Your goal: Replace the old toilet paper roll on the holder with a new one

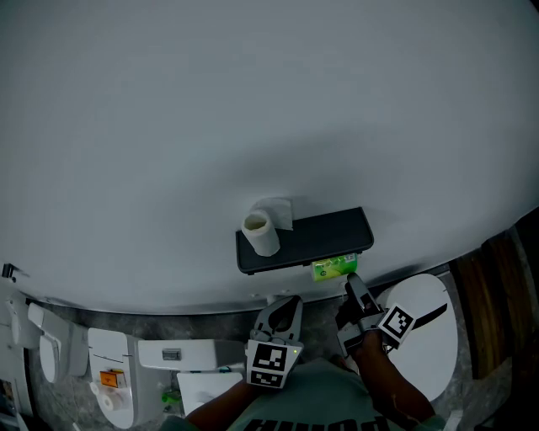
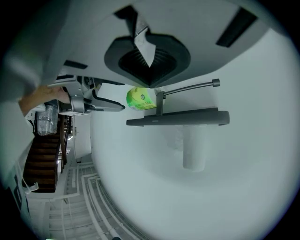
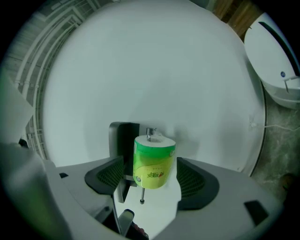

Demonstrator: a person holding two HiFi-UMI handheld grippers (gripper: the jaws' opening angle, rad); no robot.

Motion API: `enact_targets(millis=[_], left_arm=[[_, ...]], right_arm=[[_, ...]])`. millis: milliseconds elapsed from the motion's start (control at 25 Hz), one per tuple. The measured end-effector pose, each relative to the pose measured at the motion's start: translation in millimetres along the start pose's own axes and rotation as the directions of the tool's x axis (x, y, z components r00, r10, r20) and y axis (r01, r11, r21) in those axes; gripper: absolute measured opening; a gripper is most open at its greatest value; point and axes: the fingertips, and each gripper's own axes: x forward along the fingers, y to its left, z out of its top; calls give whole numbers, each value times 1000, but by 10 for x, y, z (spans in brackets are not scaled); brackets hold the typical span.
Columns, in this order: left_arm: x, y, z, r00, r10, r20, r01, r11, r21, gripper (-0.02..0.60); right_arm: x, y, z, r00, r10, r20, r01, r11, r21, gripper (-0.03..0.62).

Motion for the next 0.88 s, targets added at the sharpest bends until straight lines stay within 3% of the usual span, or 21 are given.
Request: enact_targets(millis=[200, 320, 400, 600, 800, 880], left_arm=[[20, -73, 6, 1000, -9, 10, 9, 1000, -14, 5], [22, -101, 8, 1000, -9, 15, 10, 1000, -27, 5], [24, -116, 9, 1000, -8, 20, 8, 999, -34, 5], [-5, -129, 36, 999, 7, 31, -6, 999, -43, 5], [-51, -133, 118, 997, 39, 59, -37, 998, -49, 5], [-82, -151, 172, 996, 54, 74, -51, 998, -47, 5]], right_arm=[[-141, 260, 41, 1000, -4, -8, 3, 981, -196, 207], [-209, 395, 84, 999, -30, -20, 20, 929, -370, 83], [-243, 491, 107, 998, -50, -23, 33, 878, -477, 35], [-289, 718, 56, 995, -88, -36, 38, 717, -696, 9], [-353, 871, -85, 987, -147, -65, 13, 479, -878, 9], [-391, 950, -129, 985, -157, -71, -2, 400, -916, 9]])
